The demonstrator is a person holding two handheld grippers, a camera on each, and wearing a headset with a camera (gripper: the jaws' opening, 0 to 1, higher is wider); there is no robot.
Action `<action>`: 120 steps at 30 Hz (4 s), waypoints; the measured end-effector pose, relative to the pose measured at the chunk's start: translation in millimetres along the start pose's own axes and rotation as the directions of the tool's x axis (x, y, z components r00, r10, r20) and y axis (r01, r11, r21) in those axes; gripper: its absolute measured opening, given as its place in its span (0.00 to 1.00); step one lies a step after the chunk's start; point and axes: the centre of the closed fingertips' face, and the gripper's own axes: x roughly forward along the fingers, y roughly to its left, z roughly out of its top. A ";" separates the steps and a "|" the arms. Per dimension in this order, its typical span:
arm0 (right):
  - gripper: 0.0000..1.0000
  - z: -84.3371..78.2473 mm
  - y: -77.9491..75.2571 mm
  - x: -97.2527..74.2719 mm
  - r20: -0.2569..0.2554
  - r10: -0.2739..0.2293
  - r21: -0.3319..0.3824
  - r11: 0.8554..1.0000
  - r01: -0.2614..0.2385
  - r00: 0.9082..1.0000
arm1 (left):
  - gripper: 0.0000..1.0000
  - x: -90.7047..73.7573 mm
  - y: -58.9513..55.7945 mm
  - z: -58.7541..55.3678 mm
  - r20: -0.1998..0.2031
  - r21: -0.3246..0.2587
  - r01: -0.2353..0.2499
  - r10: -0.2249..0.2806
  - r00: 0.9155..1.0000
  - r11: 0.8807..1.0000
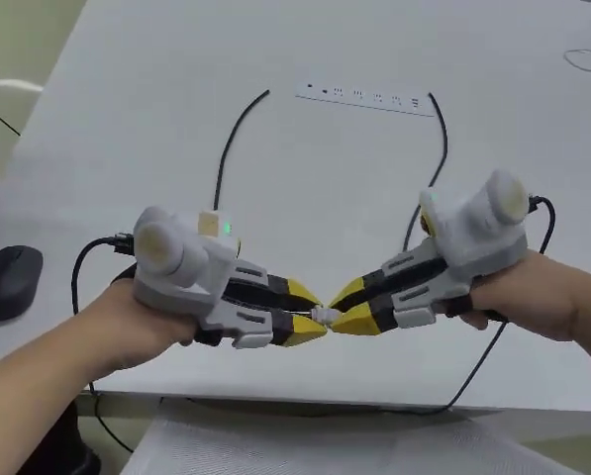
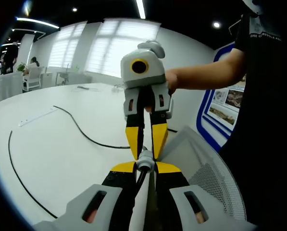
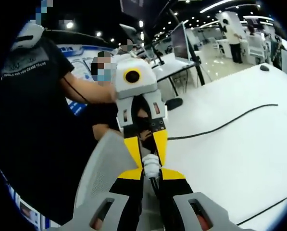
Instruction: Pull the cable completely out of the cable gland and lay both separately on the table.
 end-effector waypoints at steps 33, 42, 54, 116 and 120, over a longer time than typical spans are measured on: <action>0.07 -9.8 0.0 2.3 -0.087 -0.365 -0.467 0.837 0.286 0.927 | 0.14 2.0 -6.5 -4.4 0.085 -0.189 -0.011 0.027 0.996 0.982; 0.07 -10.4 -0.9 0.7 -0.062 -0.383 -0.473 0.824 0.311 0.922 | 0.14 4.4 -7.0 -3.6 0.071 -0.193 -0.006 0.020 0.997 0.981; 0.09 -11.0 -0.2 3.0 -0.053 -0.349 -0.358 0.881 0.308 0.936 | 0.14 2.7 -8.4 -6.0 0.062 -0.144 -0.013 0.023 0.998 0.989; 0.06 -1.5 -1.5 2.5 -0.051 -0.151 -0.190 0.972 0.139 0.987 | 0.14 2.6 1.0 -3.5 0.029 -0.035 0.000 0.001 1.000 0.999; 0.06 -2.7 -1.3 2.8 -0.085 -0.201 -0.258 0.951 0.173 0.976 | 0.14 2.9 0.8 -4.3 0.020 -0.035 0.007 -0.006 1.000 0.999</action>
